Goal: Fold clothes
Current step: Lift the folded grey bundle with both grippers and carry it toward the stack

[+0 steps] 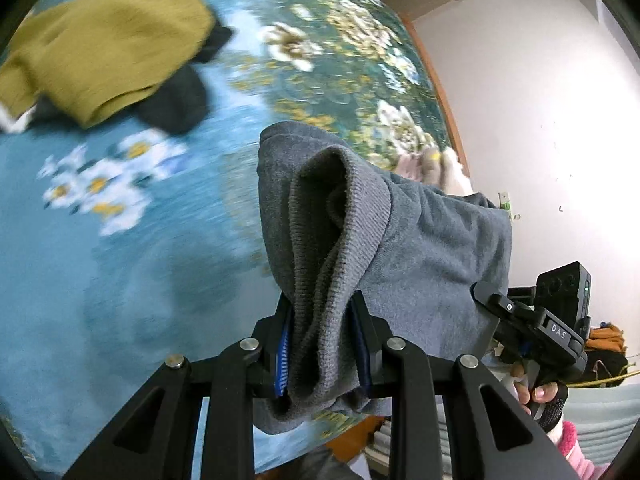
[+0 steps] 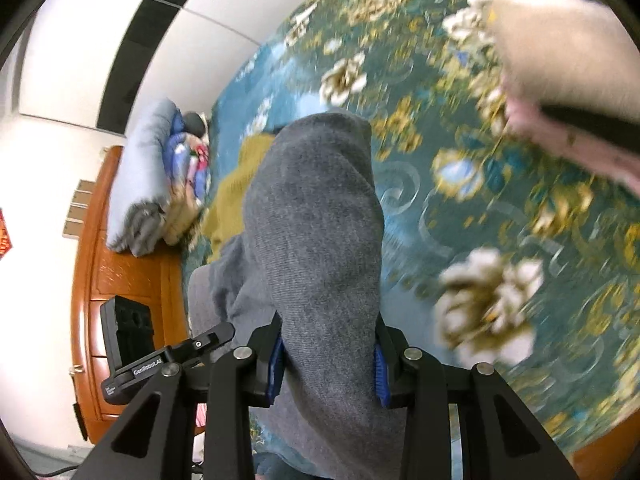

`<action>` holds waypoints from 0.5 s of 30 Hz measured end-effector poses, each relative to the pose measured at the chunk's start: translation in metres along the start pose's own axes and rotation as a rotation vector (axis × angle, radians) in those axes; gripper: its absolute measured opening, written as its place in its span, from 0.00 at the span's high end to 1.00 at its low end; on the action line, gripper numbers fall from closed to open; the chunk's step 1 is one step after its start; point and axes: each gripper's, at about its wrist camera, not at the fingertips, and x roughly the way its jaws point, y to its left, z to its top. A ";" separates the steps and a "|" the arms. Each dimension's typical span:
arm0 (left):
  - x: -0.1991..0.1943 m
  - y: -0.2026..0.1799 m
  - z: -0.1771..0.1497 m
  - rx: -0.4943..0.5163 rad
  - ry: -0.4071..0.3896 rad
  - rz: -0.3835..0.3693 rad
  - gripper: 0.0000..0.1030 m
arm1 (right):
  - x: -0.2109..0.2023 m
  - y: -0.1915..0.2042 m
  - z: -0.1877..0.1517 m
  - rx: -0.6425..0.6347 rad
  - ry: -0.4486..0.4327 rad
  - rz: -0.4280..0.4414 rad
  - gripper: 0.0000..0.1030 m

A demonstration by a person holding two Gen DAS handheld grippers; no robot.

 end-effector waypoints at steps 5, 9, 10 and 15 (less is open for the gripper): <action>0.060 -0.108 0.029 0.047 0.021 -0.045 0.73 | -0.087 -0.054 0.058 -0.041 -0.074 -0.010 0.64; 0.102 -0.195 0.055 0.124 0.051 -0.067 0.73 | -0.152 -0.094 0.092 -0.043 -0.141 -0.026 0.64; 0.113 -0.215 0.061 0.150 0.061 -0.066 0.73 | -0.166 -0.103 0.099 -0.040 -0.158 -0.030 0.64; 0.160 -0.297 0.091 0.280 0.118 -0.050 0.73 | -0.214 -0.156 0.128 0.033 -0.237 -0.039 0.64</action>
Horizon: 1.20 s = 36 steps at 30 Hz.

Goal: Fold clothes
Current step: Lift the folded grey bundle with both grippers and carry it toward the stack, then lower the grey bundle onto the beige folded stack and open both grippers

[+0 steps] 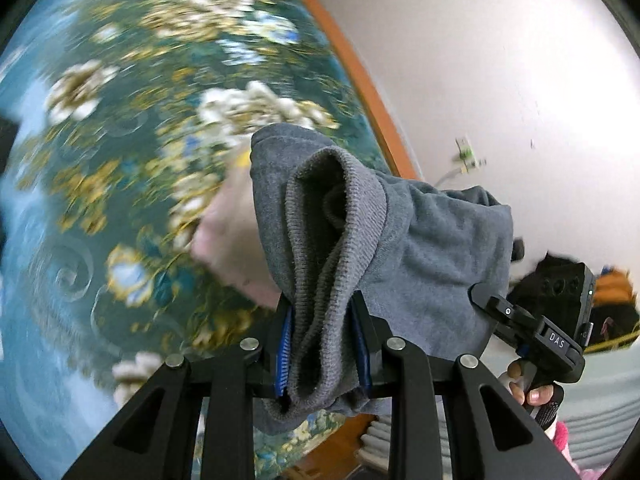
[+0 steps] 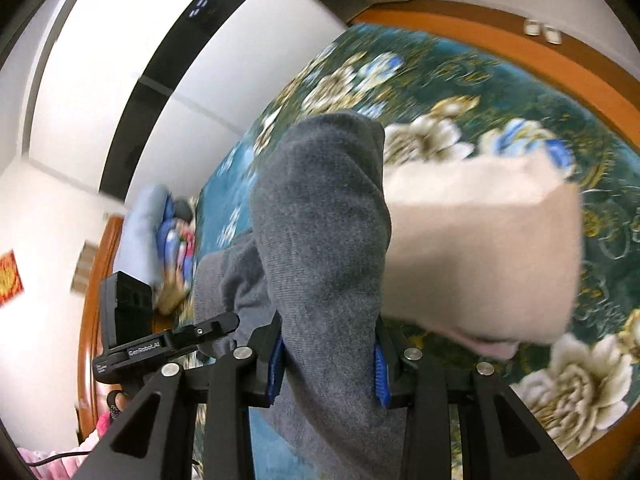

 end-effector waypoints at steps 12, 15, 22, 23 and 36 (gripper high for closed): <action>0.101 -0.018 0.092 0.034 0.207 0.083 0.73 | 0.031 -0.097 0.050 0.219 -0.023 0.004 0.64; 0.122 -0.007 0.098 0.014 0.244 0.116 0.73 | 0.044 -0.115 0.046 0.256 0.005 -0.019 0.64; 0.141 0.015 0.102 -0.044 0.271 0.108 0.69 | 0.062 -0.156 0.037 0.352 0.033 -0.016 0.64; 0.140 0.014 0.103 -0.042 0.271 0.110 0.69 | 0.063 -0.158 0.036 0.357 0.031 -0.008 0.63; 0.077 -0.017 0.117 0.079 0.155 0.180 0.57 | 0.015 -0.131 0.054 0.170 -0.032 -0.116 0.59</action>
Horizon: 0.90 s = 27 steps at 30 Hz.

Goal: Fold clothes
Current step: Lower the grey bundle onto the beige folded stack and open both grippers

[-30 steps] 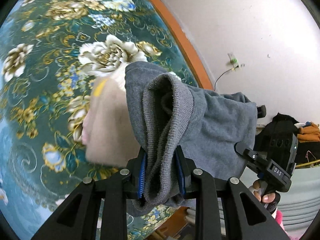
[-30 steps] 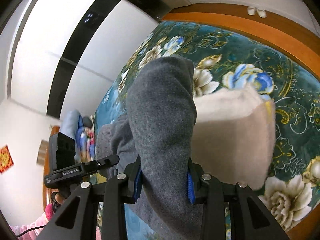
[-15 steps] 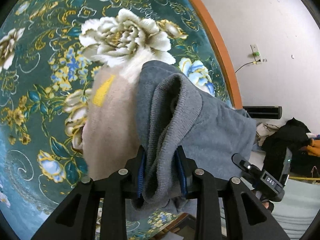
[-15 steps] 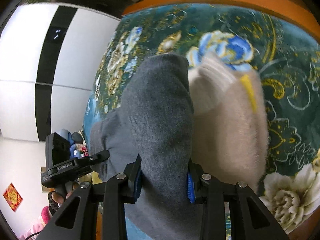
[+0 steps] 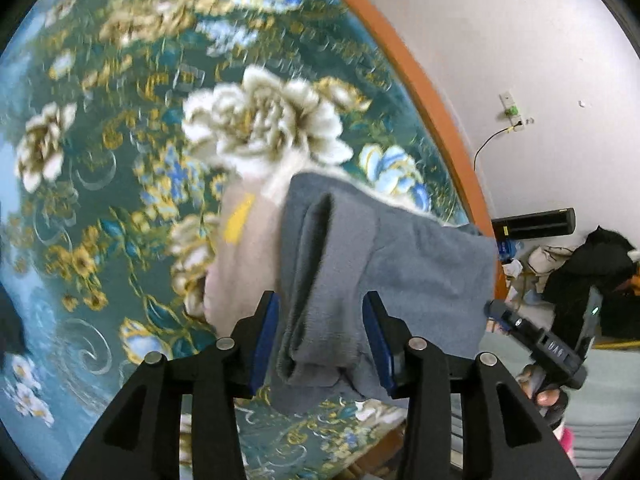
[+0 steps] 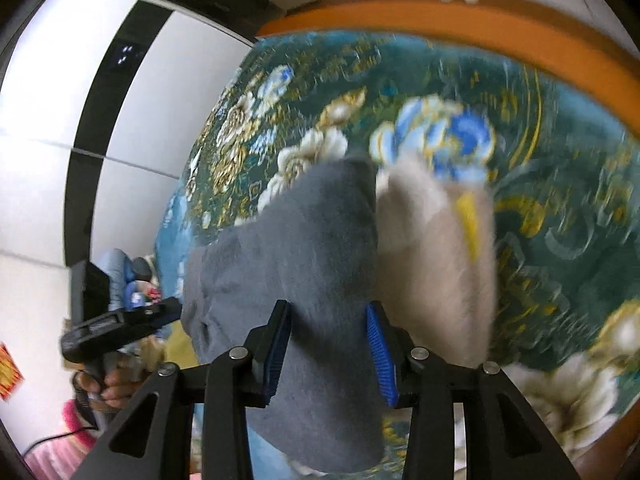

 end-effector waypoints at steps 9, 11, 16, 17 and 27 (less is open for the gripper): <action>0.028 -0.045 -0.021 0.137 0.022 -0.022 0.51 | 0.011 0.068 0.027 -0.262 0.004 0.005 0.58; 0.048 -0.036 -0.025 0.110 0.056 -0.001 0.51 | 0.025 0.056 0.031 -0.233 0.015 -0.034 0.58; 0.067 -0.021 -0.028 0.058 0.065 -0.005 0.51 | 0.048 0.026 0.028 -0.127 0.047 -0.026 0.58; 0.068 -0.022 -0.027 0.059 0.066 -0.004 0.51 | 0.052 0.025 0.025 -0.123 0.049 -0.033 0.58; 0.037 -0.048 -0.020 0.136 0.013 -0.009 0.51 | 0.032 0.044 0.031 -0.186 -0.011 -0.070 0.58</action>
